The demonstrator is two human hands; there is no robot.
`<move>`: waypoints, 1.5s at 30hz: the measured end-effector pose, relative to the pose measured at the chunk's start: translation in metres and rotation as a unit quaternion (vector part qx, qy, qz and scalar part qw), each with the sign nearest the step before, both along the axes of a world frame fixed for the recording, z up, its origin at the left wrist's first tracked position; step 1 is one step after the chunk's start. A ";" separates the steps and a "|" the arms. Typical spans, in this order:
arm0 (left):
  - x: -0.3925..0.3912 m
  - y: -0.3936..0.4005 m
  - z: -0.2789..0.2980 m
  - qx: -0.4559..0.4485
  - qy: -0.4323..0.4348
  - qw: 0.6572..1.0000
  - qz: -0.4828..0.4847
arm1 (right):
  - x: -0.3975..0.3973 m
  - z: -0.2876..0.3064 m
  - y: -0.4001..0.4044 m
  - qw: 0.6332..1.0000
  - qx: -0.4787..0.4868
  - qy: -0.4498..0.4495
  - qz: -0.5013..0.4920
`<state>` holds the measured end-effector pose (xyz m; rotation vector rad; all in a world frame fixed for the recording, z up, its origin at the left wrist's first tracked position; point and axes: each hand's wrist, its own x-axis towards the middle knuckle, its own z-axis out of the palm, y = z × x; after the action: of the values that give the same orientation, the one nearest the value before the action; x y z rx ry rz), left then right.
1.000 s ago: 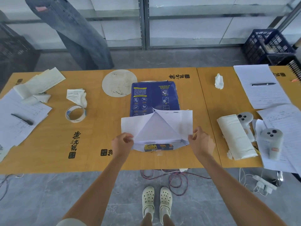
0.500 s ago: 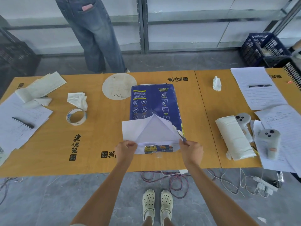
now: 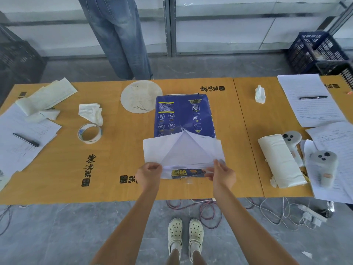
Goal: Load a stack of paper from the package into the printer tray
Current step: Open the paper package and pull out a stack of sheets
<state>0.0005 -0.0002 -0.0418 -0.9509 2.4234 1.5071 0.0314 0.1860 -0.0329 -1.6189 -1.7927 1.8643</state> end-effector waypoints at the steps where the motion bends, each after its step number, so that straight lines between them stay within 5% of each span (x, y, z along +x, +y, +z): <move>1: 0.000 -0.001 -0.001 0.003 -0.001 1.000 0.001 | 0.000 0.002 0.001 1.000 -0.011 0.004 -0.025; 12: -0.001 0.006 -0.004 0.008 -0.004 0.999 0.045 | -0.006 -0.004 0.002 0.999 -0.008 -0.046 -0.024; 23: -0.009 0.013 0.006 0.197 -0.027 0.942 0.271 | -0.013 -0.004 0.015 0.993 -0.088 -0.053 -0.064; 33: -0.005 0.009 0.010 0.221 -0.020 0.941 0.256 | -0.009 -0.002 0.027 0.991 -0.113 -0.064 -0.020; 45: -0.006 0.001 0.007 0.245 -0.049 0.935 0.252 | -0.019 0.000 0.011 0.965 -0.213 -0.026 -0.149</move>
<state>-0.0058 0.0010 -0.0347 -1.5351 1.6605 2.0245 0.0120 0.1967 -0.0328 -1.9550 -1.1232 2.1709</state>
